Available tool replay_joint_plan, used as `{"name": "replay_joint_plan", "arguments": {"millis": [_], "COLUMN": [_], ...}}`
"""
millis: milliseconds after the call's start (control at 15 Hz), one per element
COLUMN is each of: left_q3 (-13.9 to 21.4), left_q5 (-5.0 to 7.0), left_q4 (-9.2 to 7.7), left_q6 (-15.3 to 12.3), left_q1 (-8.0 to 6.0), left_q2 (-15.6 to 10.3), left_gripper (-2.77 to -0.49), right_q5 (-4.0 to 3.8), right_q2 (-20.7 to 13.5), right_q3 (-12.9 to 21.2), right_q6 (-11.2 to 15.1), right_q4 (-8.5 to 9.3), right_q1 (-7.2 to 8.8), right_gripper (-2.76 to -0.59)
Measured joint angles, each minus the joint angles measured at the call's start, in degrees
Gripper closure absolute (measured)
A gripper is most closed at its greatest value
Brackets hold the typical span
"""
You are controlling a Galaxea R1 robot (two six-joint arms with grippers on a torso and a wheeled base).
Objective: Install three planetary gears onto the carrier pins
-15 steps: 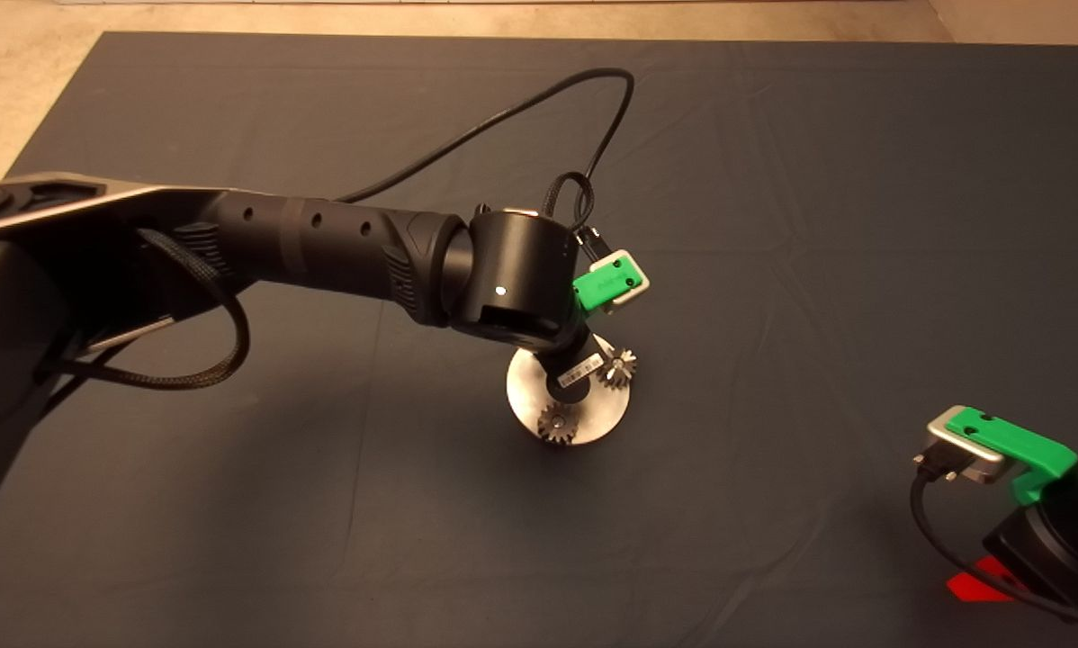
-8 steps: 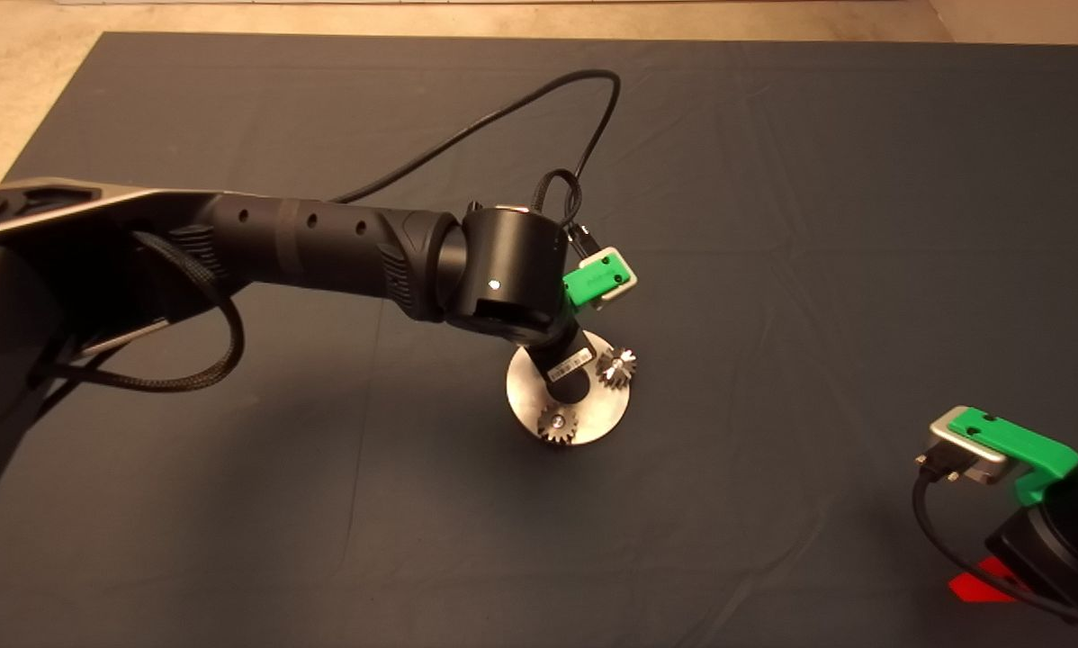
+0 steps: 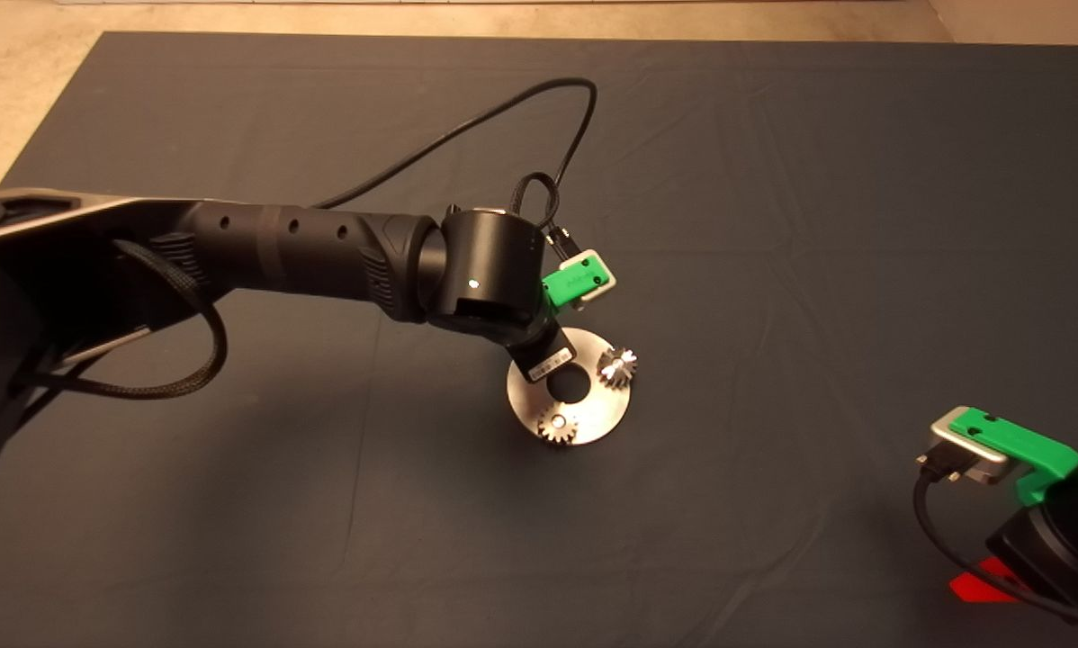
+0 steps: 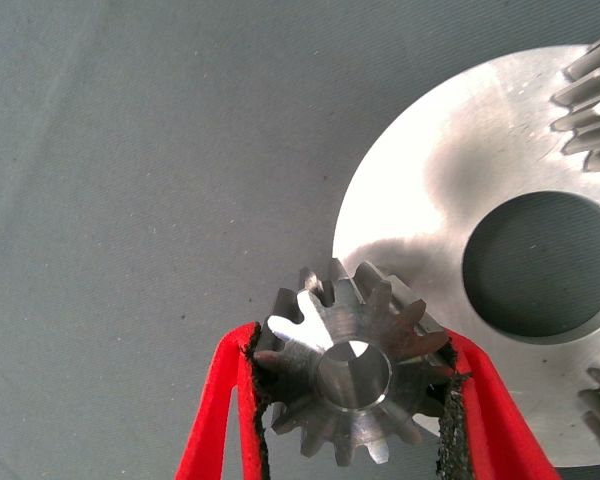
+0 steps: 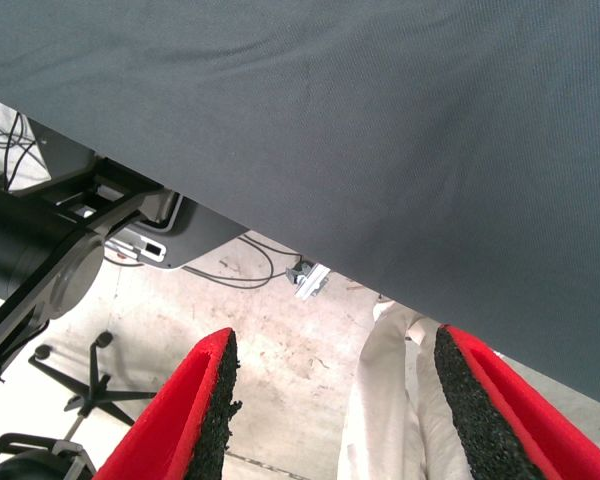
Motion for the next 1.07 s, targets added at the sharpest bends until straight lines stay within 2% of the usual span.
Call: {"name": "replay_joint_plan", "arguments": {"millis": [733, 1067], "left_q3": [0.0, 0.0], "left_q5": [-0.04, -0.01], "left_q4": [0.00, -0.02], "left_q6": [-0.3, -2.2], "left_q1": [0.61, 0.61], "left_q2": [-0.2, 0.1], "left_gripper": [-0.67, -0.68], "right_q5": [0.00, -0.01], "right_q2": [0.0, 0.0], "right_q3": [0.0, 0.0], "right_q6": [0.0, 0.0], "right_q4": [0.00, 0.00], "right_q1": [0.00, 0.02], "right_gripper": [-1.44, -1.44]}}
